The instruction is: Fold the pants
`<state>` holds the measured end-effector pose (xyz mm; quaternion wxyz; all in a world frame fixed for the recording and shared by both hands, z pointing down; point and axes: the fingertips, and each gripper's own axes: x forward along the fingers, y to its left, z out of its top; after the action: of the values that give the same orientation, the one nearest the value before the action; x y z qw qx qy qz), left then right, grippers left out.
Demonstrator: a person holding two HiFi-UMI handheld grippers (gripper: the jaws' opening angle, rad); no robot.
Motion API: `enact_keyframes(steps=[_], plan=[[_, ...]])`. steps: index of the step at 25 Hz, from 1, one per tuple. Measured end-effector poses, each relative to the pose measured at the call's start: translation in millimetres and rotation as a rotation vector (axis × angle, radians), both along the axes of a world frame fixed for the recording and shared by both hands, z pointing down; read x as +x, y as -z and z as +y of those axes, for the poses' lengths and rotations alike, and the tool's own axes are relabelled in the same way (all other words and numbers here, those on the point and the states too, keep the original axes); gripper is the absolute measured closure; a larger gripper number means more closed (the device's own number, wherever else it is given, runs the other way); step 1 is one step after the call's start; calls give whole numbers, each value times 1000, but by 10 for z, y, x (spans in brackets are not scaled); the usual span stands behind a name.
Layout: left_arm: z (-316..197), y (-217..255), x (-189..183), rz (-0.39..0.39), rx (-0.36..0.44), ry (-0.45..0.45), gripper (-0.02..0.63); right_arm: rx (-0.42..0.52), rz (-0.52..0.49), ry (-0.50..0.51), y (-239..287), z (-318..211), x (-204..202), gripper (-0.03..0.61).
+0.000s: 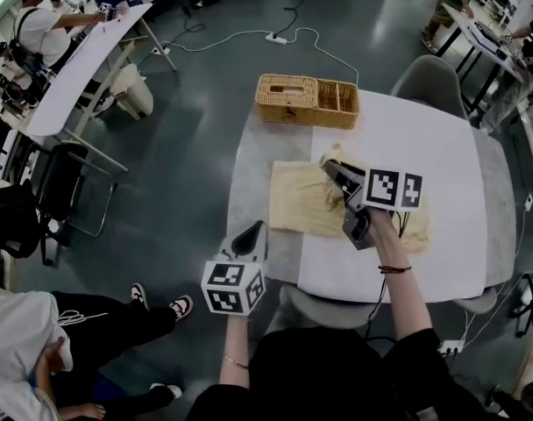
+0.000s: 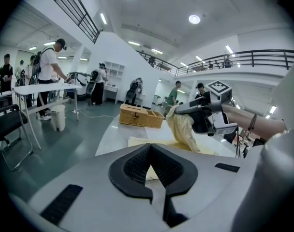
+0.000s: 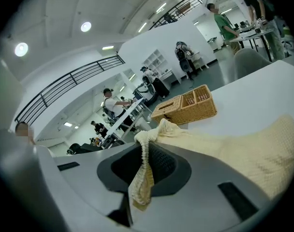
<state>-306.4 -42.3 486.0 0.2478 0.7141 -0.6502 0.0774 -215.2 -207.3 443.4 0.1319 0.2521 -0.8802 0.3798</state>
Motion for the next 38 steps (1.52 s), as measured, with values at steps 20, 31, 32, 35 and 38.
enact_keyframes(steps=[20,31,32,35,38], plan=[[44,-389,-248,51,-65,-1,606,-50,263,21,-1125,170,-578,532],[64,-468,-317,70,-77,5,606,-37,389,45,-1480,275,-678,532],[62,-472,-322,72,-77,4,606,-35,396,48,-1503,285,-683,530],[57,-476,-338,74,-75,1,606,-30,409,69,-1555,319,-724,510],[51,-475,-334,74,-76,-1,606,-38,406,90,-1584,363,-764,461]])
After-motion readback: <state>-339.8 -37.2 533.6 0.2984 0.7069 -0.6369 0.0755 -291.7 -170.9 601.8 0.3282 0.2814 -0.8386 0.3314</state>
